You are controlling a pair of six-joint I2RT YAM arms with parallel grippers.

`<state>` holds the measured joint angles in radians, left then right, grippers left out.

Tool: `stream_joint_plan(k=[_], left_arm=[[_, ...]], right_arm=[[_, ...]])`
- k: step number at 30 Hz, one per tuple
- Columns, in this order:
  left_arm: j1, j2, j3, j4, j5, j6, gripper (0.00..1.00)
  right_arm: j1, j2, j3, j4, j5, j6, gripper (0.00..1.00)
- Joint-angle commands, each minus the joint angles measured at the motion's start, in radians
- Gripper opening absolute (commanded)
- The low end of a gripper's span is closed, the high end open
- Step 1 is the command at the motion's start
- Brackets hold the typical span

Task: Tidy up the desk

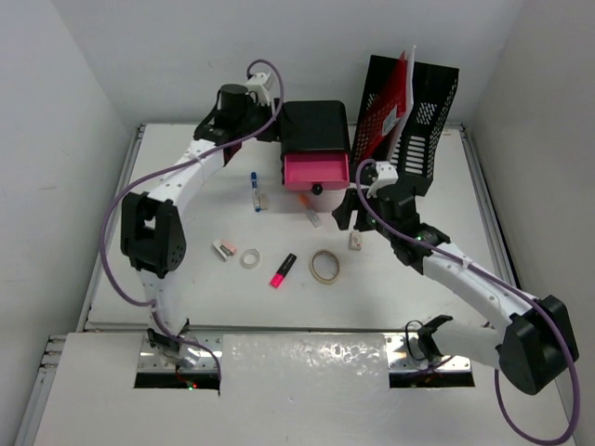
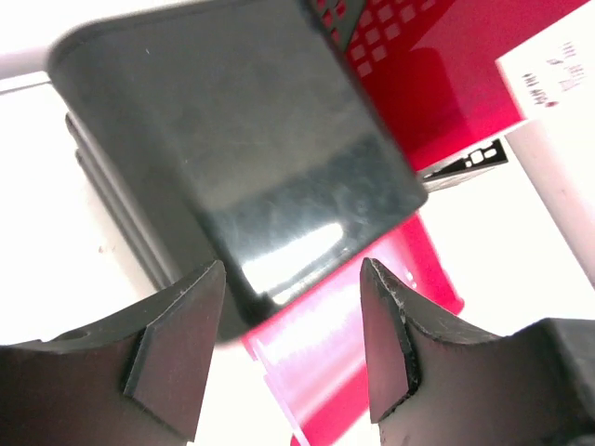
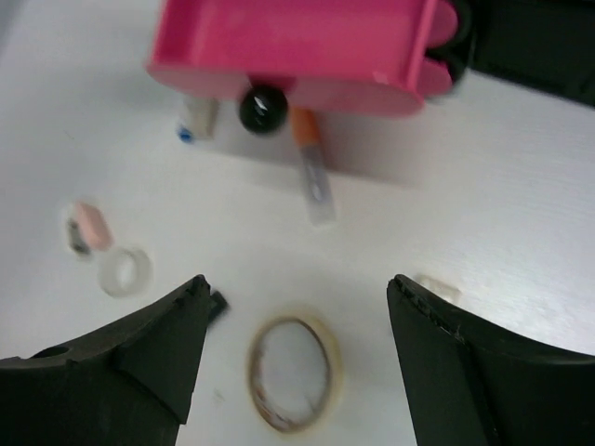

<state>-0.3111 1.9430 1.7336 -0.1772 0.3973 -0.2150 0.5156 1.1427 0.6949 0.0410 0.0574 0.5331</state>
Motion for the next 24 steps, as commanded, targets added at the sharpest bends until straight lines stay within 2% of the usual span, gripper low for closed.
stream_joint_plan(k=[1, 5, 7, 15, 18, 24], left_arm=[[0.02, -0.16, 0.018, -0.109, -0.05, 0.025, 0.54], [0.029, -0.268, -0.067, -0.18, -0.173, 0.008, 0.53], [0.029, -0.338, -0.172, -0.189, -0.207, -0.012, 0.53], [0.029, -0.53, -0.547, -0.17, -0.298, -0.067, 0.53], [0.029, -0.576, -0.609, -0.168, -0.29, -0.076, 0.53], [0.029, -0.595, -0.632, -0.169, -0.298, -0.07, 0.53]], right_arm=[[0.018, 0.011, 0.012, -0.206, 0.026, -0.143, 0.74], [0.047, 0.069, 0.006, -0.294, -0.021, -0.171, 0.73], [0.064, 0.112, -0.008, -0.311, -0.03, -0.189, 0.72], [0.129, 0.248, -0.015, -0.251, -0.045, -0.188, 0.66], [0.136, 0.302, -0.014, -0.219, -0.053, -0.188, 0.64], [0.162, 0.382, -0.031, -0.173, -0.047, -0.163, 0.61]])
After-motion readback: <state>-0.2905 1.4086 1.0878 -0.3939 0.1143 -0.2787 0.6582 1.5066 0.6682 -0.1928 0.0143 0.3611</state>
